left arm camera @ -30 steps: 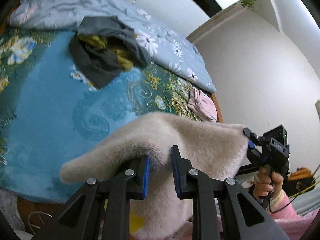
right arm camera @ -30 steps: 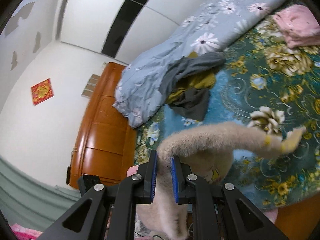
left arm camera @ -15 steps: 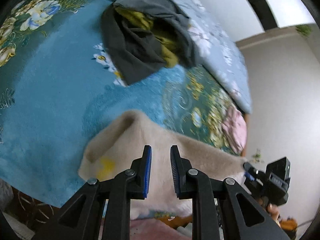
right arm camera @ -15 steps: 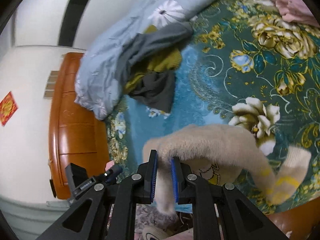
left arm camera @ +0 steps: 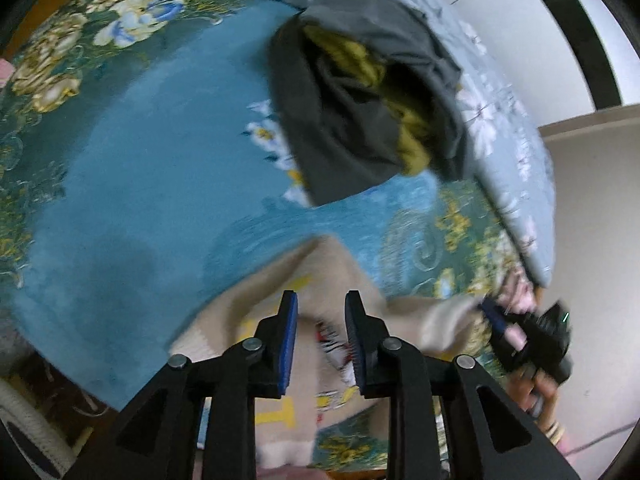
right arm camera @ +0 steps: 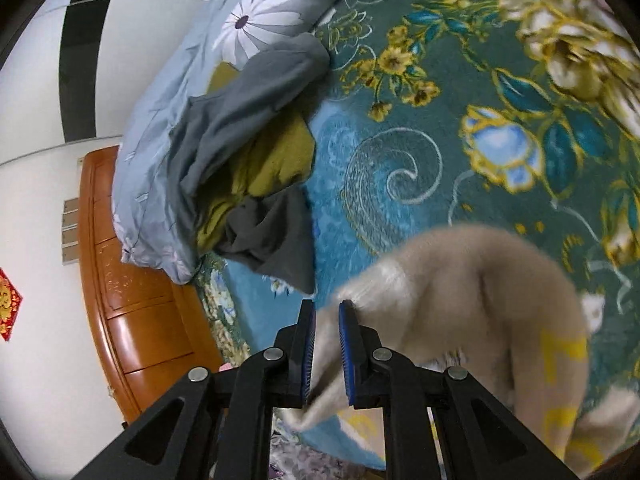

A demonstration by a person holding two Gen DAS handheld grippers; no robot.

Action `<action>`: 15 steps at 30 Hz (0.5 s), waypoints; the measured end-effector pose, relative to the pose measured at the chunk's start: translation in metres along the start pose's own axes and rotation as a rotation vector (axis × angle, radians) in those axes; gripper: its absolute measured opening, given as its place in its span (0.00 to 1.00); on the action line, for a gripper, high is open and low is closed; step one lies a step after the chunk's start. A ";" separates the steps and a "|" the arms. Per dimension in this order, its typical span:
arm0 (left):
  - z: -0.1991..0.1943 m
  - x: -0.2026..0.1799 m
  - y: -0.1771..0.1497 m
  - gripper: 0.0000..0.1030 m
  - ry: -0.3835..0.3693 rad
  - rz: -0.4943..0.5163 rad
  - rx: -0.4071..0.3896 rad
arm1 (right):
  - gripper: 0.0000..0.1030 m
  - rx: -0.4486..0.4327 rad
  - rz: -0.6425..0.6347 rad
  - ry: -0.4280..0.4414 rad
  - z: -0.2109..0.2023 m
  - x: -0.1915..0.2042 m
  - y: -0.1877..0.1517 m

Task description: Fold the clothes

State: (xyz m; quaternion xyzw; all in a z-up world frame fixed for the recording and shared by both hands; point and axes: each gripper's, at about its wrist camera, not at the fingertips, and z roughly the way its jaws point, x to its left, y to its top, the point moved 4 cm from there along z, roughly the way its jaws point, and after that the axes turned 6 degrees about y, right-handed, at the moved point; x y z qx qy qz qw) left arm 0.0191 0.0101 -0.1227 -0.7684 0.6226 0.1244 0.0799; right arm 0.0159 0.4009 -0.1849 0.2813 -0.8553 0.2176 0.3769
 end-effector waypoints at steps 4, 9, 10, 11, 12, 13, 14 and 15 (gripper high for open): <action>0.014 0.004 -0.018 0.40 0.088 0.066 0.038 | 0.16 -0.003 -0.032 -0.021 0.012 0.009 0.016; 0.036 -0.007 -0.031 0.47 0.190 0.220 0.064 | 0.16 -0.059 -0.108 0.006 -0.010 0.026 0.004; 0.041 -0.012 -0.032 0.47 0.211 0.268 0.064 | 0.16 -0.065 -0.117 -0.007 -0.016 0.025 -0.001; 0.046 -0.017 -0.033 0.47 0.229 0.313 0.062 | 0.16 -0.071 -0.126 -0.022 -0.023 0.024 -0.006; 0.050 -0.022 -0.034 0.47 0.250 0.365 0.055 | 0.16 -0.083 -0.121 -0.038 -0.032 0.021 -0.012; 0.055 -0.028 -0.035 0.47 0.274 0.422 0.046 | 0.16 -0.097 -0.114 -0.054 -0.041 0.018 -0.017; 0.059 -0.034 -0.036 0.47 0.297 0.478 0.035 | 0.16 -0.111 -0.106 -0.069 -0.050 0.015 -0.022; 0.062 -0.041 -0.036 0.47 0.319 0.539 0.019 | 0.16 -0.125 -0.099 -0.085 -0.059 0.012 -0.028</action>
